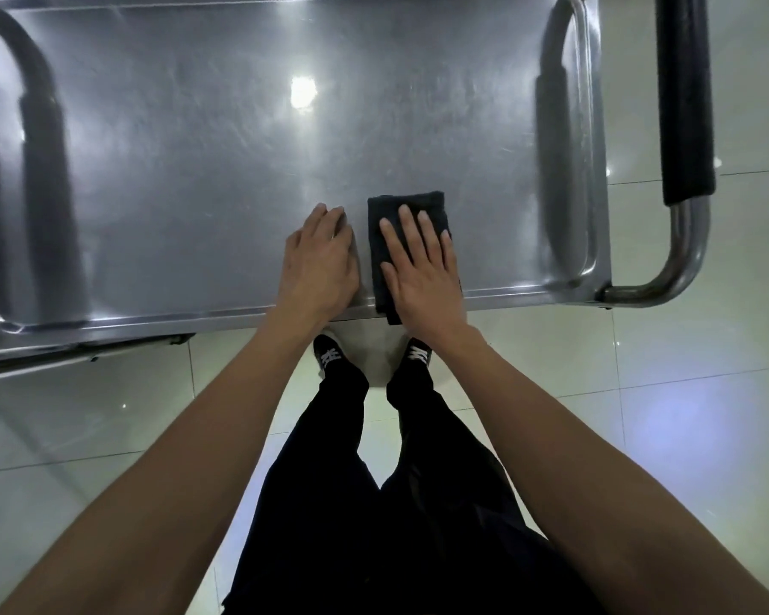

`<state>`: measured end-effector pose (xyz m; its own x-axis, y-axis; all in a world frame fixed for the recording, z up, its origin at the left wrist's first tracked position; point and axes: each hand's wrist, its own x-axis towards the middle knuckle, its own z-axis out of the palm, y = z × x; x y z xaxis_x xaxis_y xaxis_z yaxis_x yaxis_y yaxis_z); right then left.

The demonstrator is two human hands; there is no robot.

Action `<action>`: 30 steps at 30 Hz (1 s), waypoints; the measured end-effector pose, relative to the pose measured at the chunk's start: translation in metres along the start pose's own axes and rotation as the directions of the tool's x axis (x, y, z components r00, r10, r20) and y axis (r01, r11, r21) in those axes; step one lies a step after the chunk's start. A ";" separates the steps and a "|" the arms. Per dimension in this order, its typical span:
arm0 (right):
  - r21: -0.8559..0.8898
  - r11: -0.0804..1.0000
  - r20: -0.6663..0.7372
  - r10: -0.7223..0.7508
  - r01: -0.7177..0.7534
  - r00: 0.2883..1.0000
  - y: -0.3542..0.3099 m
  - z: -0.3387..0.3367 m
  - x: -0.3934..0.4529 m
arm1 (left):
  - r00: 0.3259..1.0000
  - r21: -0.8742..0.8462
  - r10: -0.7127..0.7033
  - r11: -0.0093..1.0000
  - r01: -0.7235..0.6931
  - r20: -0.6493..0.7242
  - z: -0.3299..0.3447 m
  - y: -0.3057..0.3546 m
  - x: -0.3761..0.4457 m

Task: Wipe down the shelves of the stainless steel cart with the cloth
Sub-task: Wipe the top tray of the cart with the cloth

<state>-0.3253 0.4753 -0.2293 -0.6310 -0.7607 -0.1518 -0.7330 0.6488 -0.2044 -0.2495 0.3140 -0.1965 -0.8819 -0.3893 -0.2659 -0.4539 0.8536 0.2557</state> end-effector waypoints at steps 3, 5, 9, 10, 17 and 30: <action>-0.004 0.999 -0.004 0.037 -0.038 0.999 0.031 -0.006 -0.010 | 1.000 -0.010 0.028 1.000 -0.028 0.013 0.003 0.031 0.003; 0.000 0.998 -0.011 0.069 -0.069 0.998 0.053 -0.011 -0.016 | 0.999 -0.014 0.040 0.999 -0.040 0.019 0.005 0.052 0.006; 0.008 0.990 -0.035 0.141 -0.141 0.989 0.104 -0.020 -0.029 | 0.996 -0.025 0.090 0.996 -0.090 0.010 0.009 0.092 0.014; 0.008 0.986 -0.045 0.165 -0.165 0.985 0.116 -0.021 -0.032 | 0.995 -0.029 0.102 0.994 -0.102 0.007 0.011 0.101 0.017; -0.028 0.963 -0.043 0.267 -0.268 0.963 0.178 -0.034 -0.048 | 0.984 0.015 0.163 0.986 -0.165 0.066 0.020 0.150 0.035; -0.006 0.964 -0.029 0.264 -0.264 0.964 0.178 -0.034 -0.048 | 0.978 0.043 0.171 0.983 -0.177 0.115 0.025 0.171 0.037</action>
<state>-0.4344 0.6283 -0.2256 -0.8092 -0.5617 -0.1722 -0.5418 0.8268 -0.1510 -0.3571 0.4544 -0.1863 -0.9259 -0.1946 -0.3237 -0.2845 0.9231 0.2588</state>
